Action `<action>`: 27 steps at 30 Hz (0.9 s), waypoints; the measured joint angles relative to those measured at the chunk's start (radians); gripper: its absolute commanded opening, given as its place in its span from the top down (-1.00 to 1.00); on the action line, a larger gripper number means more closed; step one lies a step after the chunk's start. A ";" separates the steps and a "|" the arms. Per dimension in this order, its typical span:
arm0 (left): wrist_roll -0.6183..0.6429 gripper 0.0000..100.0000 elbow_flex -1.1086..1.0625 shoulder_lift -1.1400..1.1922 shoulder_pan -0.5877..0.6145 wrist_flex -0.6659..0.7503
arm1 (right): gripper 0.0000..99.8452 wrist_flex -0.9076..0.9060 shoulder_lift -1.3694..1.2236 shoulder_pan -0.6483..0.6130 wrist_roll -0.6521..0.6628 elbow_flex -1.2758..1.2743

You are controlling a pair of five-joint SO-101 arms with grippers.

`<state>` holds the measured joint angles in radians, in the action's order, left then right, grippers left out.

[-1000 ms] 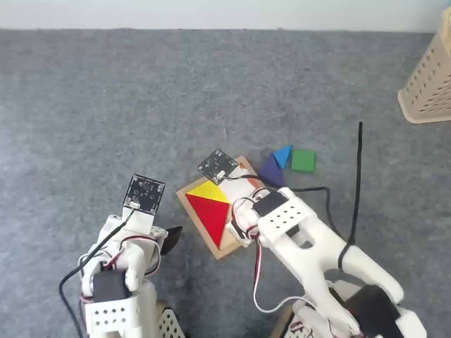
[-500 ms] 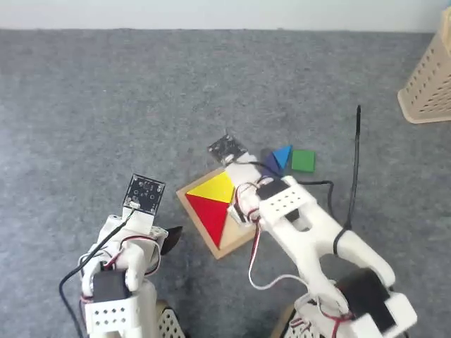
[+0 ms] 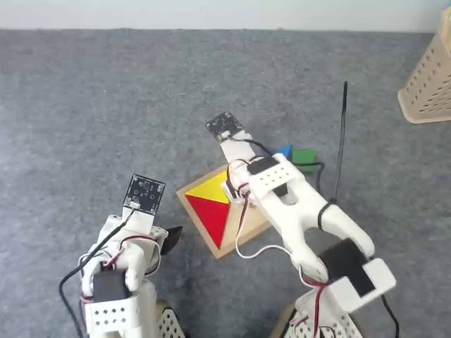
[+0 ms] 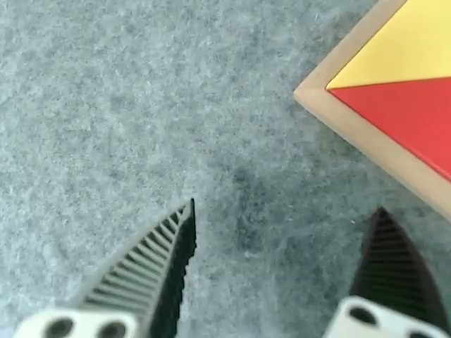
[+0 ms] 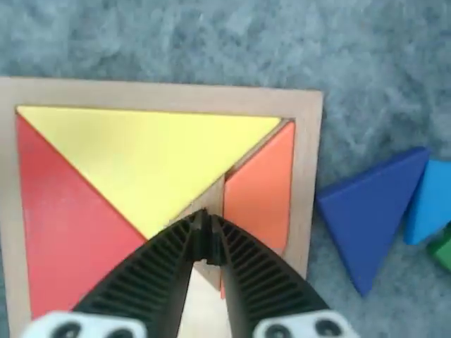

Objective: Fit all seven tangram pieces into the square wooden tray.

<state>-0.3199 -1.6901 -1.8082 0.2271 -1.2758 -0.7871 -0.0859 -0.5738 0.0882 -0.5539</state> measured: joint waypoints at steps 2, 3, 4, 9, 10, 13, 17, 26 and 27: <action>0.000 0.29 0.000 0.000 0.000 0.000 | 0.98 0.000 -0.014 0.000 -0.003 0.021; 0.000 0.29 0.000 0.000 0.000 0.000 | 0.98 0.000 -0.020 0.000 -0.003 0.031; 0.000 0.29 0.000 0.000 0.000 0.000 | 0.98 0.000 -0.026 0.000 -0.003 0.038; 0.000 0.29 0.000 0.000 0.000 0.000 | 0.98 0.000 -0.018 0.000 -0.005 0.054; 0.000 0.29 0.000 0.000 0.000 0.000 | 0.98 0.000 -0.005 0.000 -0.005 0.052; 0.000 0.29 0.000 0.000 0.000 0.000 | 0.98 -0.034 0.072 0.003 -0.008 0.048; 0.000 0.29 0.000 0.000 0.000 0.000 | 0.98 -0.044 0.193 0.038 -0.009 -0.015; 0.000 0.29 0.000 0.000 0.000 0.000 | 0.98 0.029 0.092 0.084 -0.009 -0.087; 0.000 0.29 0.000 0.000 0.000 0.000 | 0.98 0.032 0.071 0.087 -0.008 -0.080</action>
<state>-0.3199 -1.6901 -1.8082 0.2271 -1.2758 -0.7549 -0.0153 -0.4864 0.0806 -0.6337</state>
